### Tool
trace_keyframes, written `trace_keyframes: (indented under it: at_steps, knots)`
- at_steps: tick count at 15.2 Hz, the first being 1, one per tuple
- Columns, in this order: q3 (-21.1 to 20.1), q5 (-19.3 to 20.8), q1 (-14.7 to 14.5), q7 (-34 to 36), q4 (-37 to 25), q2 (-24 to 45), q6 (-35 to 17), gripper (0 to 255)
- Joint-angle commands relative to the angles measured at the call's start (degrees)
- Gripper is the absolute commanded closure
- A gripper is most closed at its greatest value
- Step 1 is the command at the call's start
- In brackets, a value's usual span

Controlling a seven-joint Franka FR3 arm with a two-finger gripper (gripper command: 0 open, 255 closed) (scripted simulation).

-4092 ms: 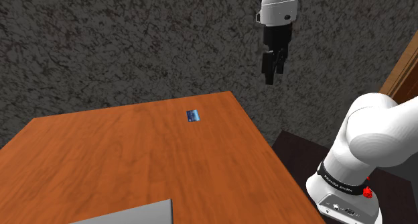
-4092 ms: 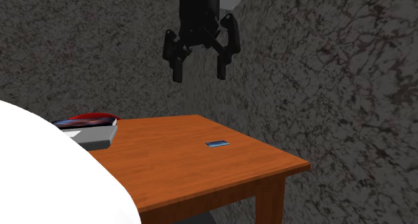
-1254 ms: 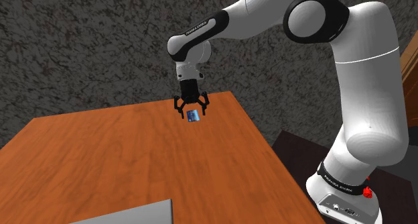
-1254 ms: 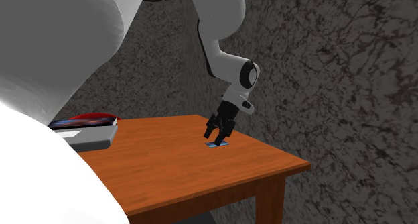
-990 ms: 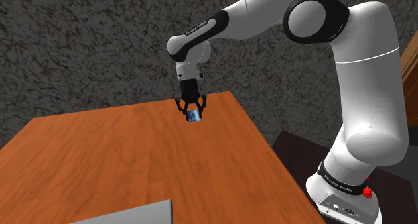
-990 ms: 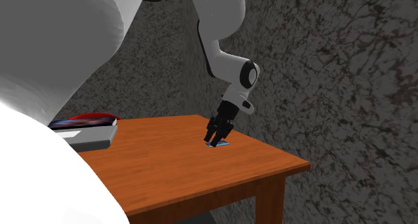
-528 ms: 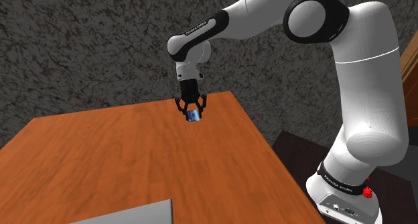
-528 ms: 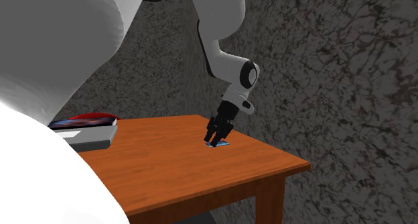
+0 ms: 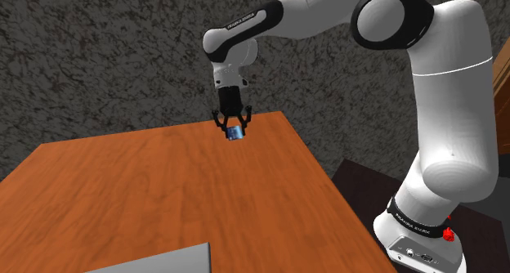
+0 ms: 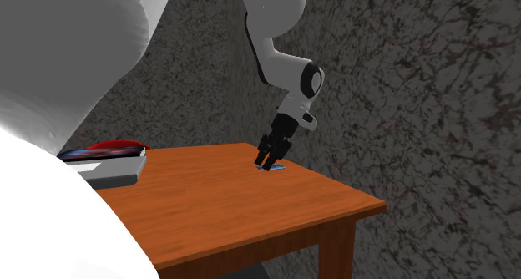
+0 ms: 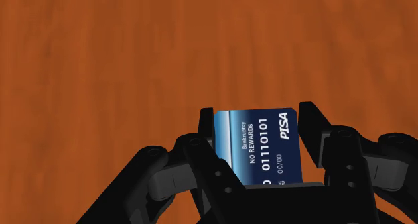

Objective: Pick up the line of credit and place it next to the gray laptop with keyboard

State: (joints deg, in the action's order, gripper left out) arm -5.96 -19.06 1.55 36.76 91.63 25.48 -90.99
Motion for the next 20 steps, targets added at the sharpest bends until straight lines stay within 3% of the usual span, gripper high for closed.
trace_keyframes:
  at_steps: [1,13,20]
  knots:
    - [-0.04,-0.06,0.04,0.37,-0.38,-0.74,1.08,255]
    - [-0.19,-0.28,0.39,2.64,-5.68,-2.82,8.10,255]
    - [-2.58,-3.41,-2.74,5.37,12.65,-15.51,0.82,255]
